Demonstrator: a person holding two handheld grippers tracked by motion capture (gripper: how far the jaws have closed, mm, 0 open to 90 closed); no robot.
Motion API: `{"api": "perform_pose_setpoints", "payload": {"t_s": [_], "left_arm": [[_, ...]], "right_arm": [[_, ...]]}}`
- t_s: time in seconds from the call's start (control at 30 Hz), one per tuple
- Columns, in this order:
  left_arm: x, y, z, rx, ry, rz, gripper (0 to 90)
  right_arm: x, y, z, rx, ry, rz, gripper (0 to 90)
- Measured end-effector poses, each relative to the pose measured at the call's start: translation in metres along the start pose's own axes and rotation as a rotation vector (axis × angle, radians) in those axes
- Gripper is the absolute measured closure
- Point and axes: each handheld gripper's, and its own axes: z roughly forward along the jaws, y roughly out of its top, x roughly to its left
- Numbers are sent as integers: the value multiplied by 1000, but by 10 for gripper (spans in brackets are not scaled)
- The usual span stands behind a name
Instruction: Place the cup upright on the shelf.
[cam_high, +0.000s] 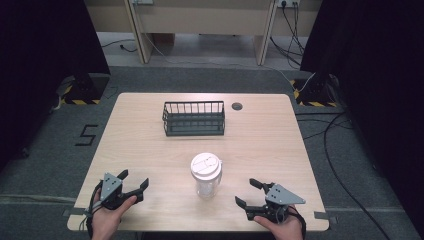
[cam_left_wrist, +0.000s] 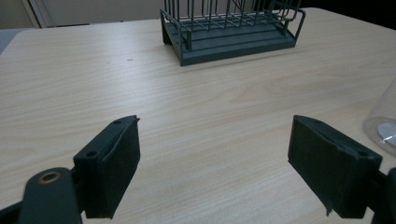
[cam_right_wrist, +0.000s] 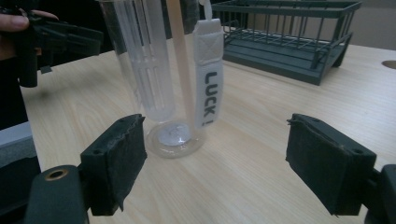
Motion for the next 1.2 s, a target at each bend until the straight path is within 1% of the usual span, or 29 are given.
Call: {"api": "perform_pose_setpoints", "payload": {"t_s": [0.03, 0.07, 0.17, 0.2, 0.23, 0.33, 0.43, 0.47, 0.5, 0.6, 0.87, 0.9, 0.97, 1.0, 1.07, 1.1, 1.2], "left_arm": [[0, 0, 0, 0, 0, 0, 165], [-1, -5, 1, 12, -10, 12, 165], [-2, -8, 1, 27, -24, 23, 164], [-2, -8, 1, 27, -24, 23, 164], [-2, -8, 1, 24, -24, 32, 164], [-3, -8, 0, 16, -21, 43, 164], [-3, -8, 0, 18, -23, 46, 163], [-3, -8, 0, 18, -23, 46, 164], [-4, -8, 0, 20, -21, 51, 164], [-4, -8, 0, 20, -19, 49, 163], [-4, -7, 0, 16, -17, 47, 163], [-4, -7, 0, 14, -17, 46, 163], [-4, -7, 0, 15, -15, 43, 163], [-4, -7, 0, 15, -15, 43, 163], [-4, -7, 1, 14, -17, 38, 163], [-4, -7, 1, 14, -19, 37, 163], [-5, -7, 1, 16, -22, 38, 167]], "right_arm": [[0, 1, 2, 4, 7, 1, 208], [1, 2, 5, 5, 15, -2, 210], [3, 5, 16, 14, 38, -9, 218], [3, 5, 16, 14, 38, -9, 218], [7, 6, 24, 22, 56, -12, 228], [12, 8, 31, 37, 66, -29, 249], [18, 9, 37, 41, 89, -37, 265], [18, 9, 37, 41, 89, -37, 265], [21, 11, 40, 34, 98, -38, 274], [24, 12, 43, 30, 113, -32, 278], [28, 14, 57, 47, 123, -37, 268], [29, 13, 63, 52, 122, -40, 260], [29, 13, 67, 58, 112, -51, 250], [29, 12, 69, 57, 113, -44, 245], [29, 13, 72, 60, 108, -45, 235], [30, 14, 78, 64, 105, -58, 214], [32, 14, 85, 75, 98, -68, 165]]}}
